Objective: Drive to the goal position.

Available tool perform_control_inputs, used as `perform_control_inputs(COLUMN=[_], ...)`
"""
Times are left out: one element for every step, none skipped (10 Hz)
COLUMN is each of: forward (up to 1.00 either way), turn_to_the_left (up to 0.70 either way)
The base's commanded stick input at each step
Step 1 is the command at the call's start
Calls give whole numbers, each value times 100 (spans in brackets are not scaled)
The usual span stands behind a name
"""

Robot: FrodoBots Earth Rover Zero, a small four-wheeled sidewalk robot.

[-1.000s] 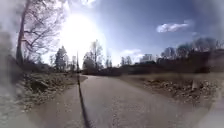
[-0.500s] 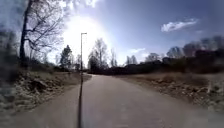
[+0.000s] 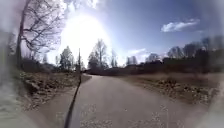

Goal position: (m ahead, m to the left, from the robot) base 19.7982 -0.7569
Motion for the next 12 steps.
perform_control_inputs(forward=[100, 100, 100, 100, 100, 100, 100, 100, 100, 100, 100, 100], turn_to_the_left=[0, 0, 0, 0, 0, 0, 0, 0, 0, 22, 27, 8])
